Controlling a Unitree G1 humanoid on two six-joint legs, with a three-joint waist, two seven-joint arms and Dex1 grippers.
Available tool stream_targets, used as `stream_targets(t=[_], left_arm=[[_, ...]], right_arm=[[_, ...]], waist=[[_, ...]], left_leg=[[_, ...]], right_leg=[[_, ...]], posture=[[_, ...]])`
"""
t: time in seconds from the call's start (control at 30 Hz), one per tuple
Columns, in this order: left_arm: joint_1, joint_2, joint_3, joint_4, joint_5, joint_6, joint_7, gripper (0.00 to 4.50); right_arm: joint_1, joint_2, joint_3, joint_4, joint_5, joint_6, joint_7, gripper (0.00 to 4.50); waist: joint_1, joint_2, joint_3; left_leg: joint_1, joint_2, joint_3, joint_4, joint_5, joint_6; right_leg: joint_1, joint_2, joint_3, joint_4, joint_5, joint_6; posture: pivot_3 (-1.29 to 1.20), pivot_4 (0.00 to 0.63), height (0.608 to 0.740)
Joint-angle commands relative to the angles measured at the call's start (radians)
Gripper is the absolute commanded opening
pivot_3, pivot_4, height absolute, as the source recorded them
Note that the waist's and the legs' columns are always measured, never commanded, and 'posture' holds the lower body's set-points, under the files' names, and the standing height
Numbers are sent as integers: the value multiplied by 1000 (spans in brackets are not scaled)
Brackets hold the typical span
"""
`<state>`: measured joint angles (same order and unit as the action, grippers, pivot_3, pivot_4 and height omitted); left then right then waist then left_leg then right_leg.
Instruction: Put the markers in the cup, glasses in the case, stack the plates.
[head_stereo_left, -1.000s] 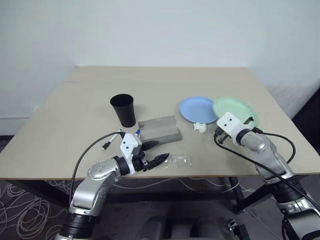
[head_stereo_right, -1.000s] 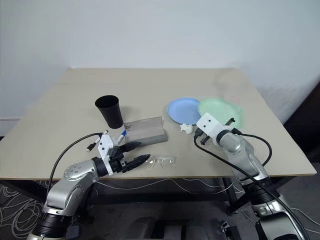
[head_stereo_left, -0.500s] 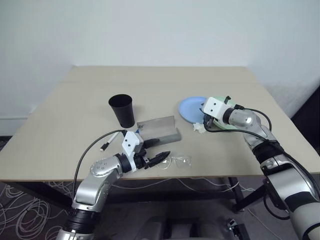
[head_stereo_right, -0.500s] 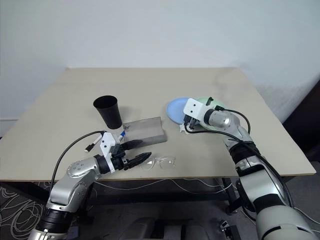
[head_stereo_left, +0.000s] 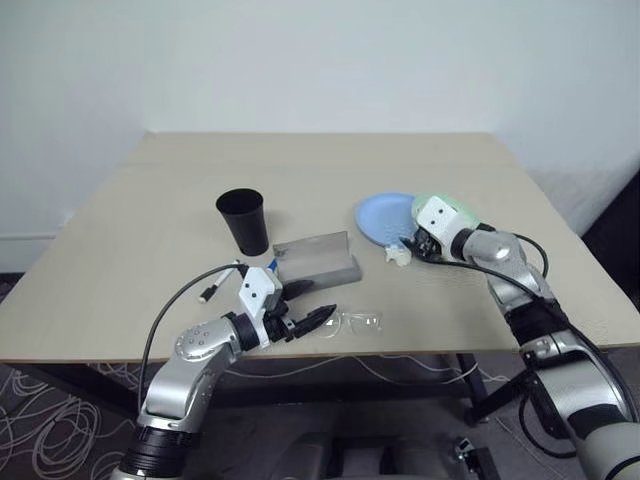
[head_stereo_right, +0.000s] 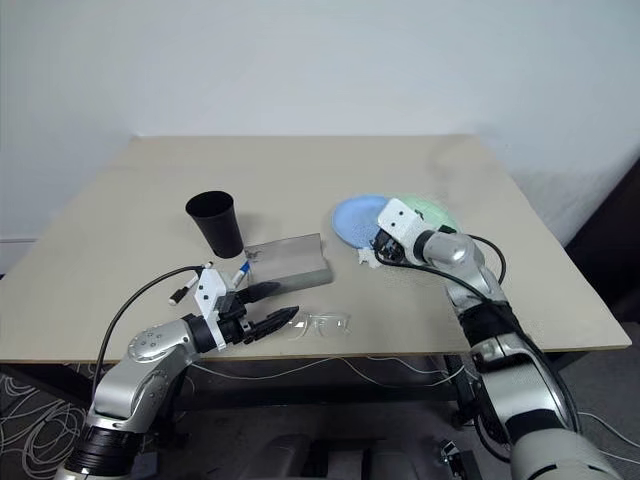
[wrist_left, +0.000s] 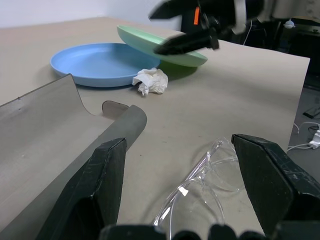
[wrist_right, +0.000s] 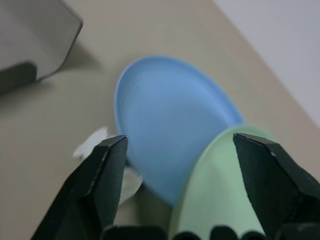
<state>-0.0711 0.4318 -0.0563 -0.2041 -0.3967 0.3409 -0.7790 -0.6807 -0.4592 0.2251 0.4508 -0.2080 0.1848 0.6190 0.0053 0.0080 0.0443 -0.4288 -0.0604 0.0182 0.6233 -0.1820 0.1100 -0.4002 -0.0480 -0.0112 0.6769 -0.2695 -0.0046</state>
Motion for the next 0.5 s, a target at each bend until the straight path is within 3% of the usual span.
stream_targets(t=[0.03, 0.23, 0.5], left_arm=[[-26, 2, 7, -27, -7, -10, -4, 3553], [-46, 1, 0, -16, -6, -7, -13, 3553], [-60, 1, 1, -18, -12, -2, -23, 3553]], right_arm=[[12, -30, -14, -72, -20, 72, -9, 3600], [-26, -8, -1, 61, -60, 63, -90, 3600], [-79, 13, 6, 188, -61, -3, -115, 881]], waist=[[-1, 0, 0], [-3, 0, 0], [-3, 0, 0]], left_leg=[[0, 0, 0, 0, 0, 0], [0, 0, 0, 0, 0, 0], [0, 0, 0, 0, 3, -5]], right_leg=[[0, 0, 0, 0, 0, 0], [-1, 0, 0, 0, 1, -1], [-1, 0, 1, 0, 1, -1]], posture=[[0, 0, 740], [0, 0, 740], [0, 0, 740]])
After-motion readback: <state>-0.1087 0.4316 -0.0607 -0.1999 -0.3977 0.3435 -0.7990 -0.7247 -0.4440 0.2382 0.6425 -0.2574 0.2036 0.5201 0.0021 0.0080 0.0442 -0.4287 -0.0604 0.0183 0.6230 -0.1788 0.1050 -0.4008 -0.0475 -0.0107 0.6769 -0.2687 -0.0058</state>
